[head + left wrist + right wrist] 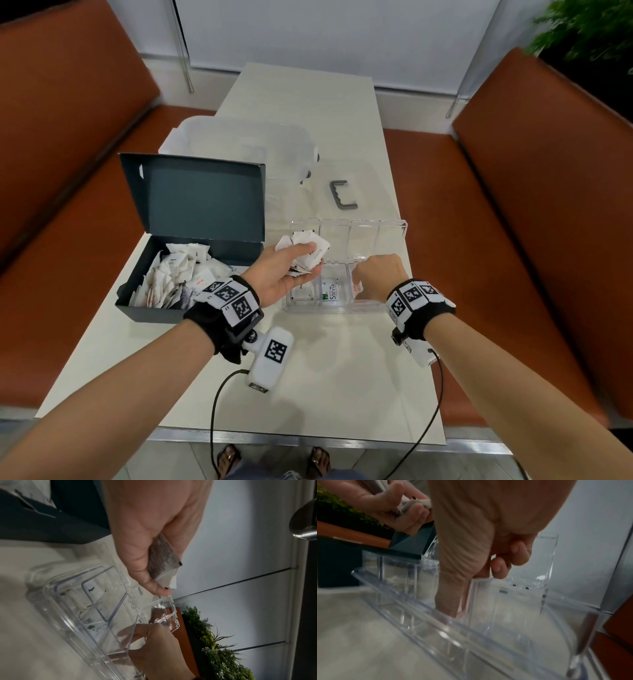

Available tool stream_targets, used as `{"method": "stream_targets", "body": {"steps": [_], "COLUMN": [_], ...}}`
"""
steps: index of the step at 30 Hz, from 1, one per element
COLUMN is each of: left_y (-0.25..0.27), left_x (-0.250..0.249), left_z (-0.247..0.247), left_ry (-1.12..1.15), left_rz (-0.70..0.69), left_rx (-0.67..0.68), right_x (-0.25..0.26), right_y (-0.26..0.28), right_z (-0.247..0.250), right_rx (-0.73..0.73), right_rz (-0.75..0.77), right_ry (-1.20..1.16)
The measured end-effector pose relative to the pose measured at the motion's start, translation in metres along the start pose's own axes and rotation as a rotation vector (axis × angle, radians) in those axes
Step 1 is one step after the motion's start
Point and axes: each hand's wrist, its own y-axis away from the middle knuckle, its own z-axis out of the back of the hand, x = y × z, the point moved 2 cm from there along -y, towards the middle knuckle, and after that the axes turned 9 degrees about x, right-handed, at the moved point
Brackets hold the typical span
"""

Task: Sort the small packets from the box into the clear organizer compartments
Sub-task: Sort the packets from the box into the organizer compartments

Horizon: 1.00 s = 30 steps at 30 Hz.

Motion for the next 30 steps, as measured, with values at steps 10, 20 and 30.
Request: {"method": "stream_targets", "body": {"steps": [10,20,30], "left_y": [0.002,0.004,0.011], "left_x": [-0.005,-0.005,-0.013], "left_z": [-0.001,-0.014,0.011], "left_ry": [0.032,-0.034,0.046], "left_rz": [0.033,-0.031,-0.051], "left_rx": [0.052,0.108,0.026], "right_x": [-0.007,0.018,0.018], "right_y": [0.036,0.044,0.03], "right_z": [0.049,0.048,0.055], "right_rx": [-0.453,-0.444,-0.49], "right_rz": [-0.042,-0.023,-0.109], "right_ry": [-0.919,-1.572,-1.718]}}
